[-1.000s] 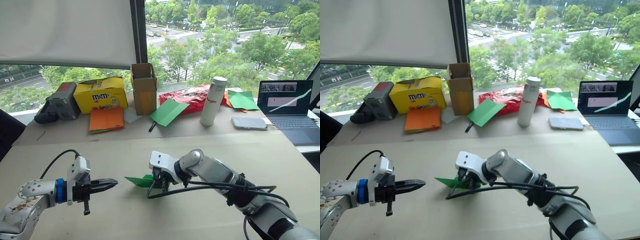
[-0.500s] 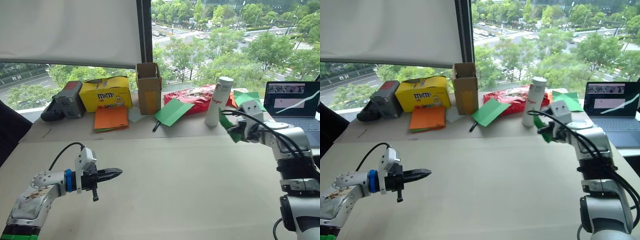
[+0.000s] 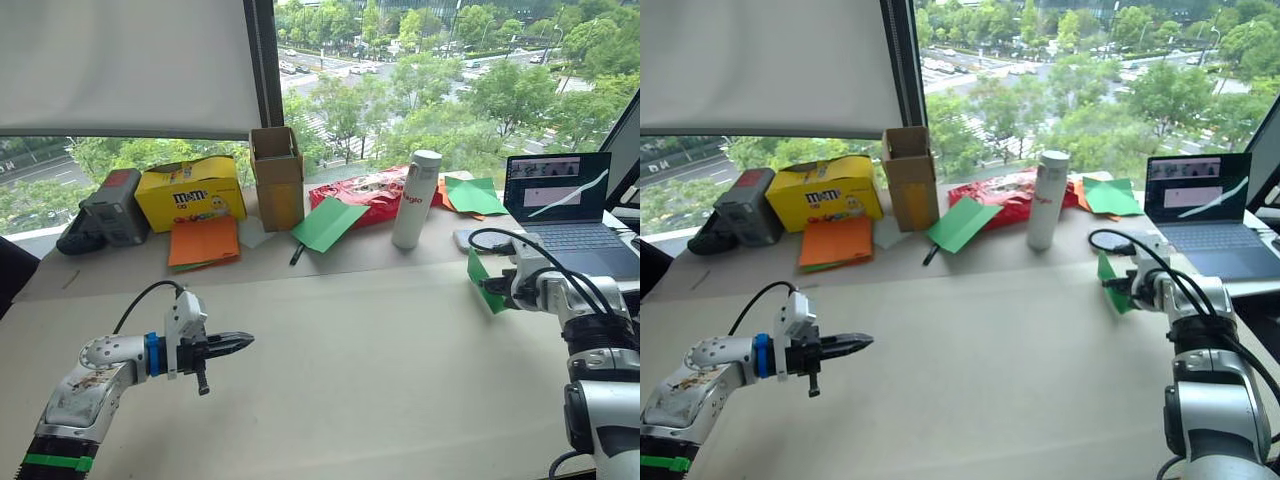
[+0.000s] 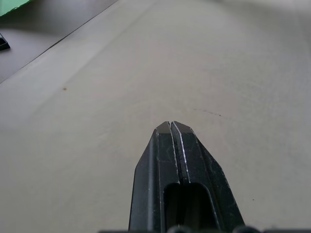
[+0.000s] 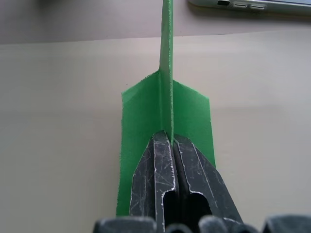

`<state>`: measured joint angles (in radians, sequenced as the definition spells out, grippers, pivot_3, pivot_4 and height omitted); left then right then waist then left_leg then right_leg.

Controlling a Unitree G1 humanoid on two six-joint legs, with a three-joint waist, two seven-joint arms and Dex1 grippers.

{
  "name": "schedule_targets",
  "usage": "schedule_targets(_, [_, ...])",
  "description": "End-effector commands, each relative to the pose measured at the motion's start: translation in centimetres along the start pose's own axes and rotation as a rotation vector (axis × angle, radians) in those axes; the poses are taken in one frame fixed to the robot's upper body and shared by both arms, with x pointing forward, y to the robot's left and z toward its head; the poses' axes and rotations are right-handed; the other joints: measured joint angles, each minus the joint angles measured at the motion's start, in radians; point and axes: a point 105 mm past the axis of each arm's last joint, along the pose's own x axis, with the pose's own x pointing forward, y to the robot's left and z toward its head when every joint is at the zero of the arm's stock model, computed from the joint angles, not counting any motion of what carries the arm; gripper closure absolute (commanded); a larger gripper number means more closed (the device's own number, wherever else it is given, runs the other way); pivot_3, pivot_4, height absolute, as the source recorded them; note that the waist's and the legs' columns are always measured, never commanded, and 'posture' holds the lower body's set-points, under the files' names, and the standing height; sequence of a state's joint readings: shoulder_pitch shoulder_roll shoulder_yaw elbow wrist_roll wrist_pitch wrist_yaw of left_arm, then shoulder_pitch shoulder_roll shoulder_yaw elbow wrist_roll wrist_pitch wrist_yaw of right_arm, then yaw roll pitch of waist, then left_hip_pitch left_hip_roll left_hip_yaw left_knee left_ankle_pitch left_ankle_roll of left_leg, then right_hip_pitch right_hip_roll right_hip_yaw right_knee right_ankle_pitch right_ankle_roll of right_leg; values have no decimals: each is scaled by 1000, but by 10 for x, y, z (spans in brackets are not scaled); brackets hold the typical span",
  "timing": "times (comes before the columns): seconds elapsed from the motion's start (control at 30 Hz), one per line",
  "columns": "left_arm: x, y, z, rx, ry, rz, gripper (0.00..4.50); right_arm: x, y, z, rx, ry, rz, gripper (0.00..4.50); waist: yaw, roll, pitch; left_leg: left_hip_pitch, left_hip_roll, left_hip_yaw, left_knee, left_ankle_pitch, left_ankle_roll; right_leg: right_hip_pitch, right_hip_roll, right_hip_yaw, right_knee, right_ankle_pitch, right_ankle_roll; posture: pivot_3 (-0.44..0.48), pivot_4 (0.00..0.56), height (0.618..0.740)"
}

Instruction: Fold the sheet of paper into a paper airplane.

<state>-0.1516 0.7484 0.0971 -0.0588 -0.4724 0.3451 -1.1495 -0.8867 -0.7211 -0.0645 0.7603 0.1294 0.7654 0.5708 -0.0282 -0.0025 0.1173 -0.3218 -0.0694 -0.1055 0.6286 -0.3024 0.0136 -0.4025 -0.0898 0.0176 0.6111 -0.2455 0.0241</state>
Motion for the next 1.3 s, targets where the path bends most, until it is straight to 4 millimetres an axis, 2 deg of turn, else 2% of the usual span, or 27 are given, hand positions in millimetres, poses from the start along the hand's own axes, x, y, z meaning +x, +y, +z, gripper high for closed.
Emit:
schedule_targets(0.03, [-5,3,6,40,-14,24,4500,-3,-1,14,6,-44,5,4481,9,0,0,0,0,0,0,0,0,0,0,0,0,0,0,0,150,740])
schedule_targets(0.1, [-5,5,5,42,-12,40,4500,-3,-2,13,12,-40,-1,4481,16,0,0,0,0,0,1,0,0,0,0,0,0,0,0,0,150,740])
schedule_targets(0.13, [-4,7,6,69,-14,59,4500,-4,-2,14,16,-41,3,4195,18,0,0,0,-1,-1,1,0,0,0,0,0,0,0,0,0,150,740])
schedule_targets(0.37, [-1,8,9,78,-41,63,4500,-12,1,24,-4,-64,22,1818,16,0,0,-1,-1,-1,1,0,0,0,-1,-1,0,1,1,0,150,740])
schedule_targets(0.53, [-1,15,19,55,-107,103,4500,-35,1,56,-32,-173,10,89,18,0,0,-2,-1,-1,2,0,0,0,-1,-1,0,1,1,0,150,740])
schedule_targets(0.63, [0,19,23,50,-123,127,4500,-52,19,76,-64,-261,66,37,16,0,0,-2,-1,-1,2,0,0,-1,-1,-1,0,1,2,0,150,740])
schedule_targets(0.67, [1,20,25,47,-128,137,4500,-58,32,82,-89,-300,119,37,16,0,0,-2,-1,-1,2,0,0,0,-1,-1,0,1,2,0,150,740])
schedule_targets(0.73, [3,20,31,45,-133,153,4500,-77,76,88,-196,-390,332,37,16,0,0,-2,-1,-2,2,0,0,0,0,-1,0,1,2,0,150,740])
schedule_targets(0.8, [6,20,33,47,-125,174,4500,-96,114,78,-341,-449,492,37,17,0,0,-2,0,-2,2,0,1,0,0,-1,0,1,2,0,150,740])
schedule_targets(0.9, [9,13,35,90,-110,169,4500,-110,151,49,-395,-510,610,37,21,0,-1,-2,0,-4,3,0,1,1,0,-2,1,2,3,0,150,740])
schedule_targets(1.07, [12,9,26,105,-71,208,4500,-96,175,-16,-444,-481,564,37,40,-1,-1,-2,-3,-3,6,0,1,1,-1,-1,0,3,5,0,150,740])
schedule_targets(1.13, [12,7,18,112,-68,245,4500,-90,190,-40,-402,-507,577,37,40,-1,-1,-1,-3,-3,6,0,0,1,-1,0,0,3,5,0,150,740])
schedule_targets(1.3, [12,-5,-3,106,-75,312,4500,-89,208,-67,-355,-535,624,37,38,-1,-1,0,-3,-3,6,1,-3,0,0,0,0,4,4,0,150,740])
